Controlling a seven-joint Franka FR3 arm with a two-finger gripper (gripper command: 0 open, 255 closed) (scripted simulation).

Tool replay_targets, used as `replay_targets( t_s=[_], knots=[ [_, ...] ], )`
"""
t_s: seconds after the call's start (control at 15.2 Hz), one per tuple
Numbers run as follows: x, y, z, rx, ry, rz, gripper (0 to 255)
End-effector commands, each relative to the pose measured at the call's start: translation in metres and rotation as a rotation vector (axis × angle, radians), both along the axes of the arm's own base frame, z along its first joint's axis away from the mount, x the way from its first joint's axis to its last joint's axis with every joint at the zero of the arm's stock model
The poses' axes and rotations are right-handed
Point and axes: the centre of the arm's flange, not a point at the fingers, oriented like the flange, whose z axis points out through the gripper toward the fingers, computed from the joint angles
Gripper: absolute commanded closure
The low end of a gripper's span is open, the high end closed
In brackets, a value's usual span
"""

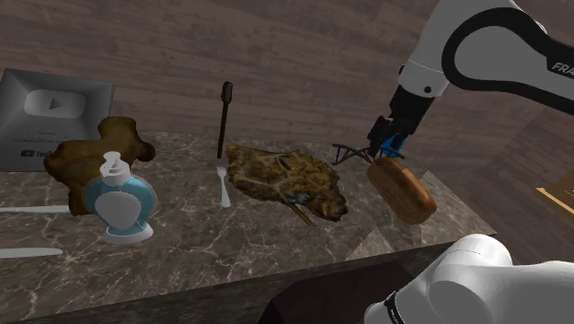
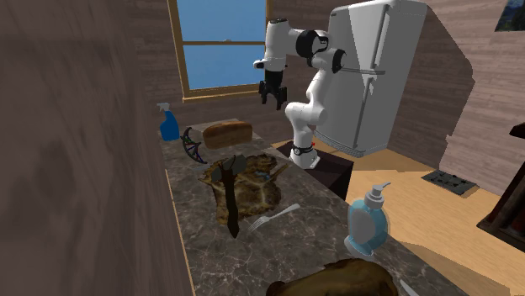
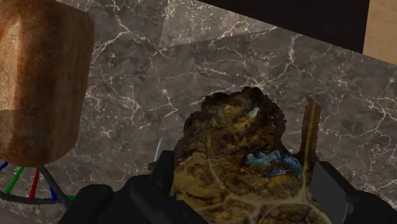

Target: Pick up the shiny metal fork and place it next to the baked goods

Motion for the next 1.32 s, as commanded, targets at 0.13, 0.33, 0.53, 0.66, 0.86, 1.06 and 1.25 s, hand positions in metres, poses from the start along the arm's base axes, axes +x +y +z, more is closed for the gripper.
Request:
replay_targets(
  t_s=[0.13,0.33,0.53,0.66,0.86,1.06,1.25],
  knots=[
    [0.013,0.017,-0.015,0.007,0.003,-0.019,0],
    [0.033,0.043,-0.036,0.017,0.007,-0.047,0],
    [0.053,0.068,-0.058,0.027,0.011,-0.075,0],
    [0.067,0.084,-0.072,0.033,0.014,-0.093,0],
    [0.088,0.109,-0.093,0.043,0.018,-0.121,0],
    [0.110,0.133,-0.115,0.053,0.023,-0.149,0],
    [0.133,0.157,-0.136,0.063,0.027,-0.177,0]
  ],
)
